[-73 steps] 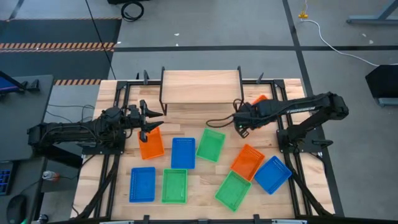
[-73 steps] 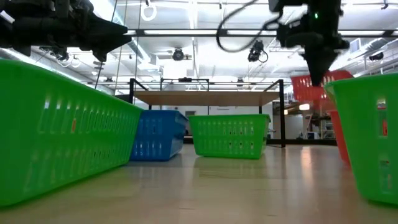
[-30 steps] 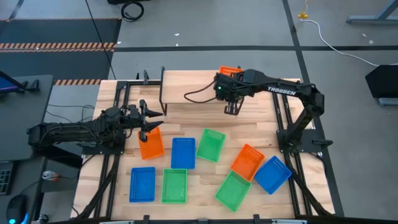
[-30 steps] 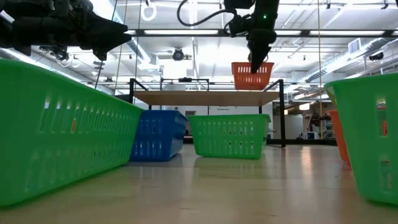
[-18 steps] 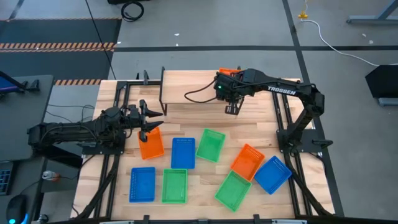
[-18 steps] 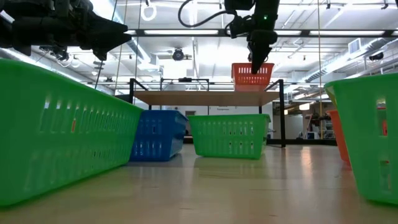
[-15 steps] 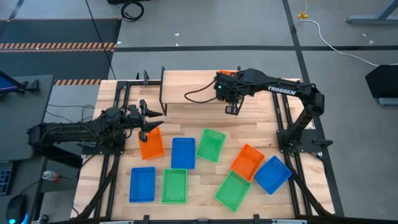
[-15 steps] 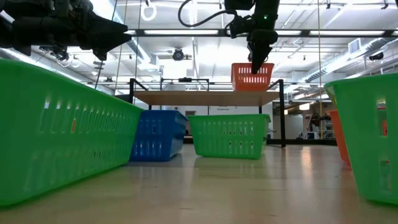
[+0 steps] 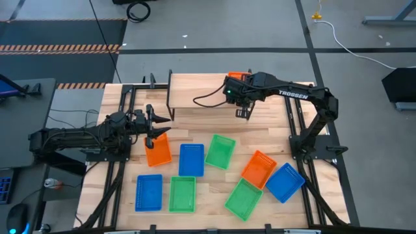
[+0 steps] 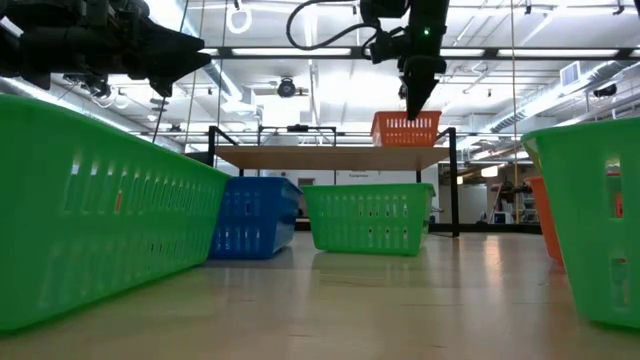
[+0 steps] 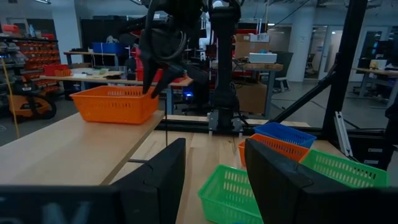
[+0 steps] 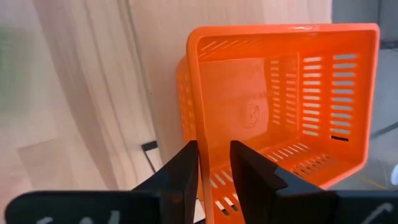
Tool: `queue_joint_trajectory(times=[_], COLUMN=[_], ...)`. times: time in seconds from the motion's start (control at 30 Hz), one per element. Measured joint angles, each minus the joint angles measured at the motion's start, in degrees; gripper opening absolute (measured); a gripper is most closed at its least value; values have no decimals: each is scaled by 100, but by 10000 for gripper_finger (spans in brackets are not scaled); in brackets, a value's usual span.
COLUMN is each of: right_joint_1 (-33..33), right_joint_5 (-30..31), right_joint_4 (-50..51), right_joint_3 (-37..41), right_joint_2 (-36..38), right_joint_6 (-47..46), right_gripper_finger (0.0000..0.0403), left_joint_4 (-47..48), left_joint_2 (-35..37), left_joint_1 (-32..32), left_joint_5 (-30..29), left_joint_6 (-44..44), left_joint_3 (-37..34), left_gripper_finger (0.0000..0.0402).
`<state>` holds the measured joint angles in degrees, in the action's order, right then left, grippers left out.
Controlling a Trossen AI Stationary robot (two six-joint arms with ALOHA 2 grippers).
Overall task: Stack baskets on shelf by color
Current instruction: Put the top right orange bin on the shelf, then put the top green bin on the shelf
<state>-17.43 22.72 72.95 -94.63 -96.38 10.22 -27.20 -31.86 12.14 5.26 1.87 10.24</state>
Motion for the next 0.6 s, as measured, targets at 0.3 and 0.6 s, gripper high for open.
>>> queue_joint_trajectory(times=[0.3,0.6], right_joint_1=[0,125], right_joint_5=[79,179], right_joint_4=[61,17], right_joint_3=[0,0], right_joint_2=[0,0], right_joint_6=[-11,-164], right_gripper_finger=[101,102], left_joint_4=[0,-2], left_joint_2=[0,0], left_joint_1=[0,0], left_joint_5=[2,0], left_joint_6=[-4,-15], left_joint_3=[0,0], left_gripper_finger=[172,172])
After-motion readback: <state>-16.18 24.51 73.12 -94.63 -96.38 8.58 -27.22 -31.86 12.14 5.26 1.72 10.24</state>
